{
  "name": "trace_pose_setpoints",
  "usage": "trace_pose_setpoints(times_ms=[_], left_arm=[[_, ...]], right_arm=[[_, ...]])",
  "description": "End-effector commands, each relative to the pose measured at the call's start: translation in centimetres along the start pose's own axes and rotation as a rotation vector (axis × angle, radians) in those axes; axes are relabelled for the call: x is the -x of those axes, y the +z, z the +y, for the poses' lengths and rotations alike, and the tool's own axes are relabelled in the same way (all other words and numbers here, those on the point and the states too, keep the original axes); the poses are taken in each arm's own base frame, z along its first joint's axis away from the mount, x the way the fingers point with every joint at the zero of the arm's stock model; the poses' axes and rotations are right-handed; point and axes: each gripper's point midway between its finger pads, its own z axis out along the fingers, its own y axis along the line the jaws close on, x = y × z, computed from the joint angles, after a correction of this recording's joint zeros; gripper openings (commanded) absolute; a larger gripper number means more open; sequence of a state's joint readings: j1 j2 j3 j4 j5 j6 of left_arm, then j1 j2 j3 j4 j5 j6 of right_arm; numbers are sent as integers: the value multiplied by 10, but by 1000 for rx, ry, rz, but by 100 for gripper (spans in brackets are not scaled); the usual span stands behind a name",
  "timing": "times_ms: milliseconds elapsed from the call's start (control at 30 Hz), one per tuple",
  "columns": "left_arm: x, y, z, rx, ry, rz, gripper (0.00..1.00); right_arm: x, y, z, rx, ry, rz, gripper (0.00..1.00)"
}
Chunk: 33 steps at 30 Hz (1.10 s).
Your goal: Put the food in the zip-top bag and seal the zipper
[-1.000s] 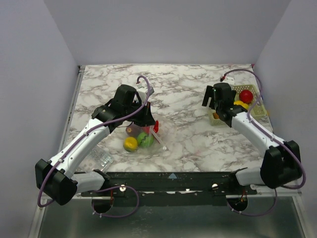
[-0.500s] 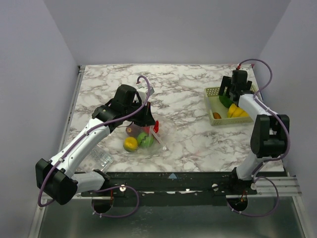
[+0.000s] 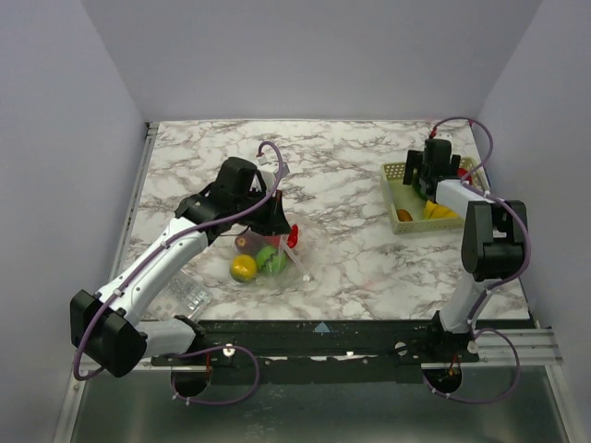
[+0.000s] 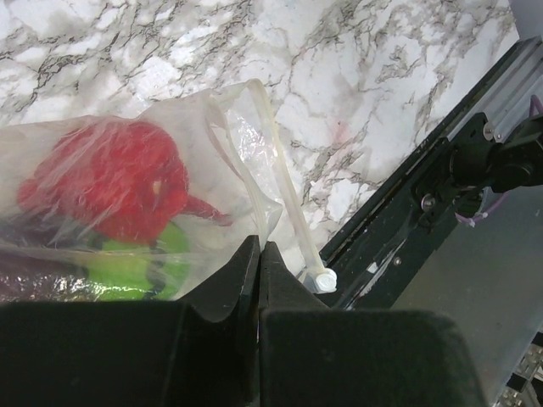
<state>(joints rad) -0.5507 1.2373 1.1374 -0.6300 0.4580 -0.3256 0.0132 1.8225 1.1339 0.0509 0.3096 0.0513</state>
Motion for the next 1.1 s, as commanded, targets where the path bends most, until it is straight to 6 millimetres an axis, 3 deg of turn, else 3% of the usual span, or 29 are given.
trace_pose_setpoints(times_ms=[0,200,333,567,700,800,900,1067], left_arm=[[2,1,-1,-19,-4,3,0],[2,2,1,-11,-6,5,0],[2,1,0,-14,-4,2,0],[3,1,-1,-19,-6,0,0],[3,0,-2,-23,-5,-2,0],[3,0,-2,-19,-4,-4,0],[3,0,-2,-20,-6,-3,0],[3,0,-3,-27,-7,-3,0]], right_arm=[[-9,12,-12,-77,-41,18,99],[-19,22,2,-23,-30,52,93],[-5,16,8,14,-9,35,82],[37,-29,20,131,81,-75,61],[51,-52,18,153,125,-110,42],[58,-71,18,181,159,-138,34],[59,-82,16,194,169,-175,33],[41,-71,14,163,149,-122,32]])
